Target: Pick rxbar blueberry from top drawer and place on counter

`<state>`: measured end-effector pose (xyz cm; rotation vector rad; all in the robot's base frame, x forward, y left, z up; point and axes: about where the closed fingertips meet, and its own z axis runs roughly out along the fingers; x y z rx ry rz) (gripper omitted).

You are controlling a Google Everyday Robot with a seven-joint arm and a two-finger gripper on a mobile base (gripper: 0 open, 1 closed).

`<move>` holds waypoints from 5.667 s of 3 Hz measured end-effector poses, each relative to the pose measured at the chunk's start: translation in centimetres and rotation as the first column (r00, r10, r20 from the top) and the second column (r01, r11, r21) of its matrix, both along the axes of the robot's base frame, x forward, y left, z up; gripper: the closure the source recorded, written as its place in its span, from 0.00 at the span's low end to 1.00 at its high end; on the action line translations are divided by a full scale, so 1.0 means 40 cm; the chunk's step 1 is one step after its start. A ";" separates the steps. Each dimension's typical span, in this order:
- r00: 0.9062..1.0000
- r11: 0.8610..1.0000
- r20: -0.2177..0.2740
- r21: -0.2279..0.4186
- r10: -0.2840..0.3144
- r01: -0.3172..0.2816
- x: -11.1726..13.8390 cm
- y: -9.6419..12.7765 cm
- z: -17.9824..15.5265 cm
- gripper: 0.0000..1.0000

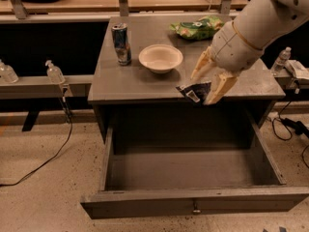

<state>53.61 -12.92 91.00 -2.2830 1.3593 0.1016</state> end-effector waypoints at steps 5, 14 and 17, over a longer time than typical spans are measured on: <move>0.893 0.894 0.049 0.061 -0.447 0.444 0.272 -0.132 -0.040 1.00; 0.486 0.451 -0.242 0.186 -0.840 0.873 0.359 -0.405 -0.016 0.00; 0.489 0.426 -0.235 0.271 -0.840 0.863 0.335 -0.464 0.068 0.00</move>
Offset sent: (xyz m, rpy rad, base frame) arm 0.0999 -0.0370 -0.0278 0.1162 -0.0056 -0.3638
